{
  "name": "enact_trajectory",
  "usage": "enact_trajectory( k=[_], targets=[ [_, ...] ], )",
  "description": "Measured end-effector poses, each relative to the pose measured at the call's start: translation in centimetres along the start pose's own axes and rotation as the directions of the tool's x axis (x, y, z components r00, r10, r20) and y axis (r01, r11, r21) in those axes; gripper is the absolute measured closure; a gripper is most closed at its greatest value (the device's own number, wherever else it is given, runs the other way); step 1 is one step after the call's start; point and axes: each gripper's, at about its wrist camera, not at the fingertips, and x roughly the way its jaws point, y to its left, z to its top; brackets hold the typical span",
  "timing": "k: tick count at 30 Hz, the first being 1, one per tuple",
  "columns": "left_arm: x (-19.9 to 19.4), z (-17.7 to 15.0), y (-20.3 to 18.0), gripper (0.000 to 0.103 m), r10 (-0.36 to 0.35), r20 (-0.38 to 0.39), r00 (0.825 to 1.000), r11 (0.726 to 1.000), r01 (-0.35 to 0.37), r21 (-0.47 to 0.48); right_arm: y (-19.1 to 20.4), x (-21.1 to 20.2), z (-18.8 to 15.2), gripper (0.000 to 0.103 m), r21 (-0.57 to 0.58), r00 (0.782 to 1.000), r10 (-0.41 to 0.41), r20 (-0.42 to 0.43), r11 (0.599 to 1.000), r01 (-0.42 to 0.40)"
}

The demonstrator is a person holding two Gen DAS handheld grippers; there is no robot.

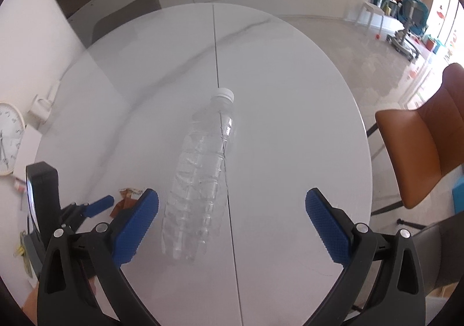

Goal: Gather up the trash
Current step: 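Grasp the brown wrapper with the left tool while the right tool grasps the plastic bottle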

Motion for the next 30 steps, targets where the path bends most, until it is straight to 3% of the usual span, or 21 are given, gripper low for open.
enact_trajectory(
  k=[7,13,25,30],
  targets=[
    [0.2,0.3,0.0,0.069,-0.023,0.007,1.0,0.999,0.023,0.026,1.4,1.8,0.3,0.002,-0.009,0.999,-0.029,-0.025,1.0,0.029],
    [0.6,0.6,1.2,0.07,-0.047,0.007,0.999,0.999,0.047,-0.011,2.5,3.8,0.7,0.002,-0.009,0.997,-0.065,-0.043,0.998,0.065],
    [-2.2,0.1,1.9,0.07,-0.004,0.057,0.998,0.996,0.009,-0.084,4.2,9.5,1.8,0.002,0.055,0.986,-0.11,-0.128,0.992,0.118],
    [-3.4,-0.7,2.4,0.07,0.017,0.071,0.997,0.994,-0.009,-0.109,5.1,10.8,2.2,0.002,-0.004,0.98,-0.143,-0.139,0.99,0.144]
  ],
)
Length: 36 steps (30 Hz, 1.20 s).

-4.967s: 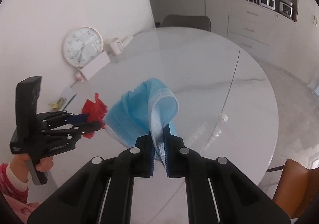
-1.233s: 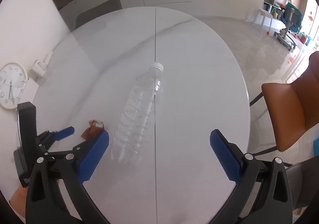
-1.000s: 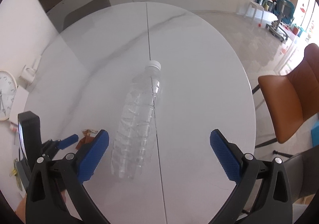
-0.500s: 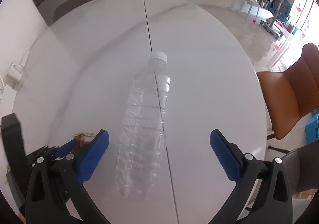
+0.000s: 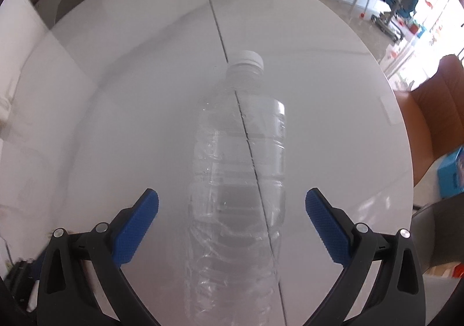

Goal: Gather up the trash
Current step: 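Grasp the brown wrapper with the left tool while the right tool grasps the plastic bottle, then carry wrapper and bottle over the wastebasket and open both tools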

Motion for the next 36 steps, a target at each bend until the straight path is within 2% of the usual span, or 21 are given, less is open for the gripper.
enact_trajectory(
  k=[2,6,8,12,16,20,23,24,28,30,36],
  targets=[
    [-0.4,-0.1,-0.1,0.07,0.012,0.005,1.0,1.0,-0.012,0.003,0.3,0.3,0.0,0.003,-0.045,1.0,-0.007,-0.005,0.999,0.007],
    [-1.4,-0.5,-0.1,0.07,0.024,0.017,1.0,1.0,-0.024,-0.003,0.1,0.9,0.0,0.038,-0.107,0.998,0.039,-0.041,0.993,-0.043],
    [-1.8,-0.6,-0.3,0.07,0.021,0.023,1.0,1.0,-0.021,-0.015,-0.2,1.1,-0.1,0.039,-0.116,0.995,0.085,-0.06,0.989,-0.091],
    [-2.5,-0.5,-0.8,0.07,0.024,0.037,0.999,0.999,-0.023,-0.025,-0.5,0.2,-0.3,0.04,-0.146,0.989,0.124,-0.075,0.98,-0.134],
    [-3.3,-0.6,-1.3,0.07,0.019,0.047,0.999,0.999,-0.018,-0.027,-1.5,-1.6,-0.7,0.041,-0.157,0.974,0.214,-0.074,0.962,-0.224],
    [-4.5,-1.3,-2.8,0.07,0.023,0.059,0.998,0.999,-0.021,-0.025,-3.5,-4.3,-2.1,0.041,-0.162,0.948,0.308,-0.076,0.935,-0.316],
    [-5.4,-2.1,-4.3,0.07,0.012,0.06,0.998,0.999,-0.01,-0.033,-5.3,-6.0,-3.8,0.041,-0.135,0.913,0.398,-0.086,0.904,-0.406],
    [-6.3,-3.0,-4.0,0.07,0.008,0.06,0.998,0.999,-0.006,-0.035,-6.5,-6.9,-4.5,0.041,-0.136,0.9,0.427,-0.088,0.89,-0.435],
    [-7.8,-4.8,-7.3,0.07,0.001,0.062,0.998,1.0,0.0,-0.023,-10.8,-9.5,-7.0,0.041,-0.162,0.881,0.461,-0.103,0.866,-0.473],
    [-8.4,-5.8,-9.6,0.07,-0.003,0.063,0.998,1.0,0.004,-0.02,-13.4,-10.9,-8.6,0.041,-0.182,0.879,0.461,-0.118,0.86,-0.476],
    [-9.2,-9.7,-16.4,0.07,-0.037,0.041,0.998,0.997,0.04,-0.063,-25.1,-13.5,-14.6,0.041,-0.241,0.889,0.415,-0.194,0.858,-0.453]
  ],
)
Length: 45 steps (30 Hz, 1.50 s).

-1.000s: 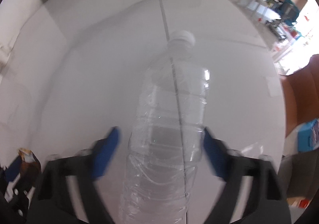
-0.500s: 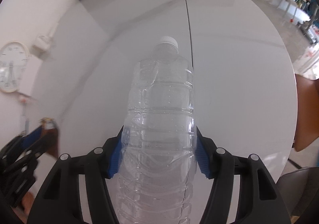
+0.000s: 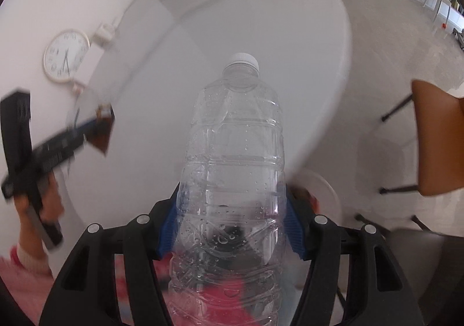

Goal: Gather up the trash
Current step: 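Carry wrapper and bottle over the wastebasket and open both tools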

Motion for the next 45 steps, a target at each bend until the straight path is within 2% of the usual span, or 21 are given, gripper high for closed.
enact_trajectory(
  k=[3,6,12,13,14,15,17,20,23,26,30,36,37,40,45],
  targets=[
    [0.4,-1.8,-3.4,0.07,-0.025,-0.012,1.0,0.999,0.025,-0.027,-3.5,-1.4,-4.1,0.04,-0.015,0.999,-0.021,-0.045,1.0,0.021],
    [0.6,-3.2,-6.0,0.07,-0.015,-0.014,1.0,0.999,0.014,-0.045,-6.7,-0.6,-6.8,0.04,-0.042,0.994,-0.033,-0.105,0.999,0.029],
    [0.7,-5.5,-9.9,0.07,0.021,-0.04,0.999,0.998,-0.024,-0.059,-7.7,5.3,-7.9,0.039,-0.159,0.978,-0.031,-0.206,0.987,-0.002],
    [0.6,-5.6,-10.4,0.07,0.028,-0.044,0.999,0.998,-0.031,-0.055,-7.5,6.9,-7.9,0.035,-0.182,0.973,-0.026,-0.23,0.983,-0.017],
    [0.6,-5.9,-10.9,0.07,0.035,-0.053,0.998,0.998,-0.038,-0.049,-7.3,8.3,-7.9,0.021,-0.198,0.966,-0.029,-0.258,0.98,-0.023],
    [0.6,-6.0,-11.4,0.07,0.038,-0.058,0.998,0.998,-0.041,-0.044,-7.2,9.5,-7.8,0.011,-0.211,0.963,-0.044,-0.267,0.977,-0.014],
    [0.7,-5.9,-11.9,0.07,0.046,-0.065,0.997,0.998,-0.048,-0.029,-7.7,9.8,-8.2,0.007,-0.207,0.967,-0.056,-0.249,0.978,0.003],
    [0.9,-6.0,-13.0,0.07,0.044,-0.076,0.996,0.999,-0.044,-0.004,-8.4,8.6,-7.5,0.002,-0.147,0.979,-0.008,-0.205,0.989,-0.023],
    [1.1,-6.8,-13.5,0.07,0.023,-0.09,0.996,0.999,-0.021,0.024,-9.2,6.5,-6.8,0.002,-0.094,0.988,0.014,-0.153,0.995,-0.029],
    [1.7,-7.5,-14.5,0.07,-0.003,-0.118,0.993,0.998,0.01,0.065,-10.1,3.8,-6.3,0.002,-0.055,0.995,-0.001,-0.101,0.998,-0.004],
    [3.9,-7.9,-16.3,0.07,-0.04,-0.177,0.983,0.992,0.061,0.112,-10.4,0.3,-5.6,0.002,-0.049,0.999,-0.027,-0.029,0.998,0.025],
    [7.0,-8.6,-18.3,0.069,-0.04,-0.242,0.97,0.981,0.085,0.175,-11.0,-2.5,-5.1,0.002,-0.043,0.999,-0.025,0.035,0.999,0.026],
    [7.5,-8.7,-18.5,0.067,-0.041,-0.256,0.966,0.98,0.089,0.177,-11.2,-2.8,-5.1,0.002,-0.041,0.999,-0.024,0.046,0.999,0.026],
    [9.2,-9.1,-18.9,0.039,-0.032,-0.3,0.953,0.982,0.086,0.169,-12.0,-3.6,-5.2,0.002,-0.029,0.998,-0.027,0.062,0.999,0.028],
    [9.9,-9.5,-19.2,0.029,-0.006,-0.31,0.951,0.982,0.065,0.179,-13.0,-3.7,-5.6,0.002,-0.003,0.997,-0.04,0.066,0.999,0.04]
  ],
)
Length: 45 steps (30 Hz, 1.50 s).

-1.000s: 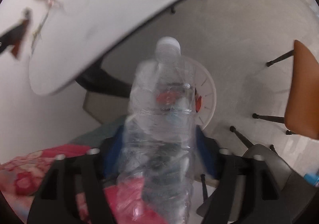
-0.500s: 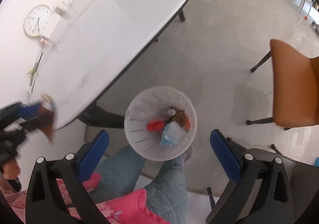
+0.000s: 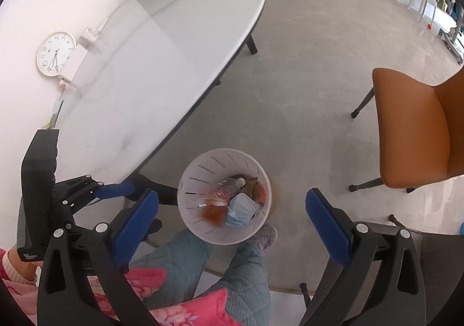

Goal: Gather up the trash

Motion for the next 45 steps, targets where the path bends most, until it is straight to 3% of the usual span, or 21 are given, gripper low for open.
enact_trajectory(
  k=[12,14,19,23,26,32,36,41,45],
  targets=[
    [-1.1,0.5,0.2,0.026,0.07,0.009,0.998,0.997,-0.07,-0.033,0.1,0.4,-0.3,0.002,-0.008,1.0,-0.014,-0.006,1.0,0.014],
    [-1.8,0.5,0.6,0.017,0.095,0.034,0.995,0.995,-0.093,-0.045,0.7,0.4,-0.2,0.002,-0.029,1.0,-0.026,-0.004,0.999,0.026],
    [-5.3,0.3,2.8,0.014,0.159,0.116,0.981,0.983,-0.145,-0.115,2.8,0.3,0.9,0.002,-0.075,1.0,-0.022,0.011,0.997,0.023],
    [-9.0,0.0,5.4,0.013,0.249,0.185,0.951,0.958,-0.214,-0.19,5.6,0.1,2.6,0.002,-0.137,0.999,-0.022,0.035,0.99,0.026],
    [-12.3,-0.4,7.5,0.011,0.319,0.238,0.917,0.931,-0.256,-0.261,8.6,-0.4,4.2,0.002,-0.202,0.997,-0.018,0.07,0.979,0.031],
    [-19.1,-1.5,11.0,0.008,0.472,0.334,0.816,0.856,-0.335,-0.393,14.6,-1.6,7.4,0.002,-0.295,0.99,0.029,0.136,0.955,0.013],
    [-22.2,-2.4,12.6,0.008,0.52,0.374,0.768,0.82,-0.325,-0.472,18.2,-2.9,9.1,0.002,-0.348,0.981,0.069,0.184,0.937,0.0],
    [-23.8,-3.6,13.7,0.008,0.552,0.389,0.738,0.795,-0.324,-0.513,21.0,-3.6,10.1,0.002,-0.404,0.973,0.099,0.211,0.915,-0.005],
    [-24.6,-4.3,14.5,0.008,0.564,0.391,0.728,0.785,-0.323,-0.529,22.4,-3.7,10.2,0.002,-0.433,0.971,0.11,0.213,0.901,-0.007]
  ],
)
